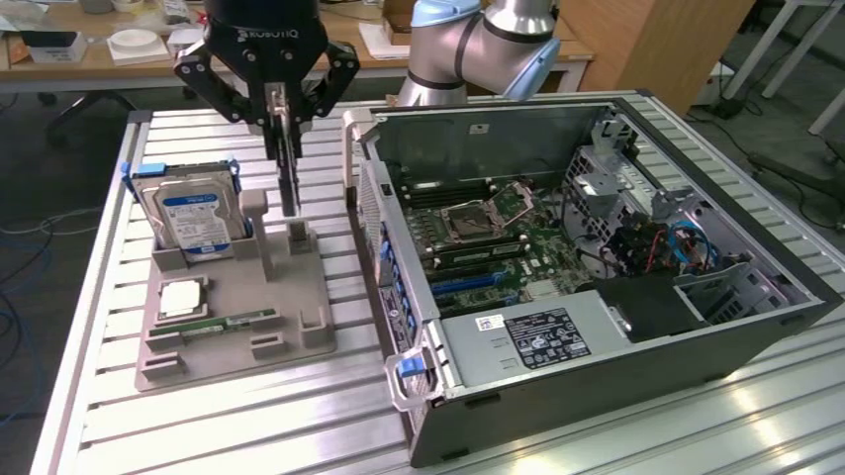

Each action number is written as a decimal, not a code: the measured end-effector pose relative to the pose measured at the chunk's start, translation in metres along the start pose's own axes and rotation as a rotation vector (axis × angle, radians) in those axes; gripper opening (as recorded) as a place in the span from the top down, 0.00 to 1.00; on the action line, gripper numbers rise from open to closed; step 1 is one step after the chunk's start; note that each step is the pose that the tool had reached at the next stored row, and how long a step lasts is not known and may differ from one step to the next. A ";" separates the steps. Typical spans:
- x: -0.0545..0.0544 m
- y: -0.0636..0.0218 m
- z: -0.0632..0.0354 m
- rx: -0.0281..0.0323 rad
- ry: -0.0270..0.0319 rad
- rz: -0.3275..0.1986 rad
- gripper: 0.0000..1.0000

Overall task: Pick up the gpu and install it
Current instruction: 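Pick up the gpu and move the gpu toward the slot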

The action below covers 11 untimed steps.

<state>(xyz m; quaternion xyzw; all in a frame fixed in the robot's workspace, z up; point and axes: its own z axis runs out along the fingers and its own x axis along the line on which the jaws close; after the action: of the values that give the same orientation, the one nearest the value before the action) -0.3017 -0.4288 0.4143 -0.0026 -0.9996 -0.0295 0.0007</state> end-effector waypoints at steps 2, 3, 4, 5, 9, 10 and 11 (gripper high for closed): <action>0.000 0.0000 0.0000 0.0000 0.0001 0.000 0.74; -0.001 0.0000 0.0000 -0.0001 0.0002 0.000 0.74; -0.004 0.0000 0.0001 -0.0001 0.0005 0.000 0.74; -0.008 0.0000 0.0001 0.0000 0.0011 0.000 0.74; -0.026 0.0000 0.0006 -0.0002 0.0024 0.000 0.74; -0.031 0.0000 0.0006 -0.0001 0.0027 0.000 0.74; -0.035 0.0001 0.0007 0.0000 0.0029 0.000 0.74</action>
<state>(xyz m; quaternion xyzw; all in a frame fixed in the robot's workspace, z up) -0.2667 -0.4289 0.4136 -0.0027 -0.9996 -0.0296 0.0021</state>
